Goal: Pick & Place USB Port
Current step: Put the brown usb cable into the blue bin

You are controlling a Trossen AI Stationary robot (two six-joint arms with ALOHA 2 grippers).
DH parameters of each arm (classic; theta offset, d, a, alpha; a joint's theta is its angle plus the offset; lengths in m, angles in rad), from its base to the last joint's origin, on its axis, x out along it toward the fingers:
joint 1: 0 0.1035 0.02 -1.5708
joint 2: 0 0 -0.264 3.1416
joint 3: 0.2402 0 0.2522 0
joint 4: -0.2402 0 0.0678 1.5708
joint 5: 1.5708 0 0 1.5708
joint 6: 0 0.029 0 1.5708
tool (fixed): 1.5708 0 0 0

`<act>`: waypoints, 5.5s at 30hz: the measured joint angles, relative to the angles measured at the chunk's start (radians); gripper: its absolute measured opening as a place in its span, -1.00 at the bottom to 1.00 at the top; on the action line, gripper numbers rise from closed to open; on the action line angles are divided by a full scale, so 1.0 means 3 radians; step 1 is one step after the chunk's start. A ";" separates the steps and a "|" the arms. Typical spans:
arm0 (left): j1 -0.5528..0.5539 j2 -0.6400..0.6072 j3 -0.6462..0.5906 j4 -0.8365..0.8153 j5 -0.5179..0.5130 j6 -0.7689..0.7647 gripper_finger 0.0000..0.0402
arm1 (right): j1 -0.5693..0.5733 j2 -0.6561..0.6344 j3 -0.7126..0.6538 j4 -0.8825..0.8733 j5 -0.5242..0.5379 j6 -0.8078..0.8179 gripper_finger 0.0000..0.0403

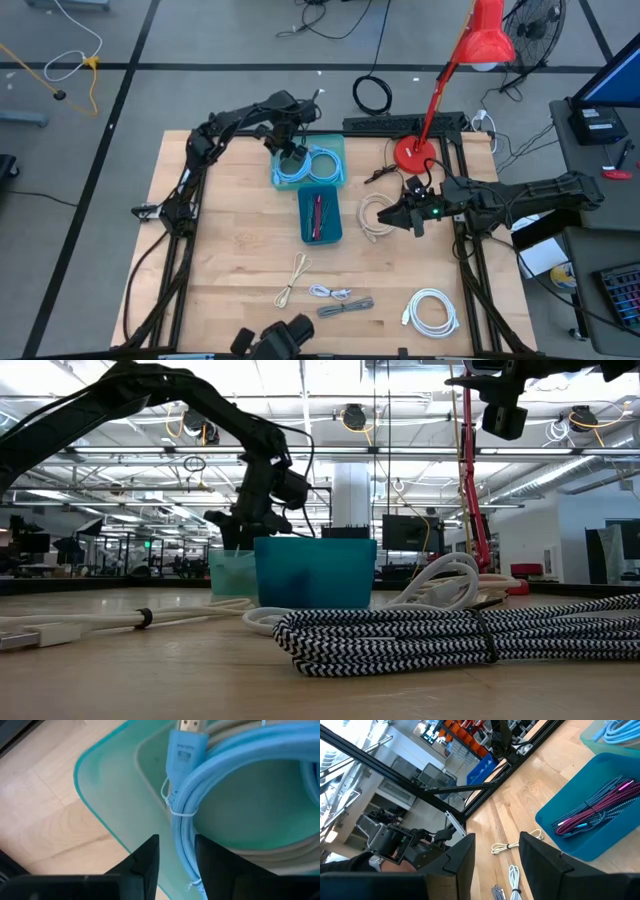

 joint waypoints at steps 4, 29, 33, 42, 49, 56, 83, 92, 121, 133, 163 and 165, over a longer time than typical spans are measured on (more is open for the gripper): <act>-0.0019 0.0000 0.0060 -0.0093 -0.0066 0.0111 -0.35 | 0.0000 0.0001 0.0000 0.0001 0.0000 0.0006 -0.30; -0.1029 -0.1160 0.0515 0.0533 0.0340 0.0444 -0.35 | 0.0000 0.0000 0.0000 0.0025 -0.0010 0.0023 -0.30; -0.1501 -0.1172 0.0514 0.0767 0.0338 0.0486 -0.35 | 0.0000 0.0001 0.0000 0.0024 -0.0011 0.0048 -0.30; -0.2358 -0.1143 0.0371 0.1637 -0.0328 0.0523 -0.35 | -0.0001 0.0000 0.0000 -0.0684 -0.0104 0.0026 -0.30; -0.2509 -0.1143 0.0366 0.1705 -0.0483 -0.0163 -0.35 | -0.0001 0.0002 -0.0004 -0.2095 0.0114 0.0015 -0.30; -0.2642 -0.1146 0.0366 0.1632 -0.0473 -0.0732 -0.35 | -0.0001 0.0026 -0.0004 -0.2254 0.0177 -0.0014 -0.30; -0.2811 -0.1141 -0.0070 -0.0277 -0.0142 -0.0986 -0.35 | 0.0002 0.0712 -0.0001 -0.1990 0.0084 0.1066 -0.55; -0.3413 -0.1143 -0.0840 0.0563 -0.0008 -0.1991 -0.35 | 0.0060 0.0712 -0.0001 -0.1960 -0.0115 0.1072 -0.56; -0.3643 -0.0617 -0.1499 0.1613 -0.0020 -0.2426 0.04 | 0.0646 0.0712 0.0000 -0.1892 -0.0263 0.0744 -0.56; -0.3561 -0.0422 -0.1490 0.1861 0.0411 -0.2185 -0.85 | 0.0676 0.0712 0.0000 -0.1840 -0.0256 0.0698 -0.56; -0.2114 -0.0695 -0.0318 0.1515 -0.0106 -0.2601 -1.00 | 0.0676 0.0693 0.0000 -0.1719 -0.0261 0.0536 -0.56; -0.2096 -0.0613 -0.0325 0.1455 -0.0052 -0.2615 -1.00 | 0.0684 0.0690 0.0000 -0.1716 -0.0261 0.0538 -0.56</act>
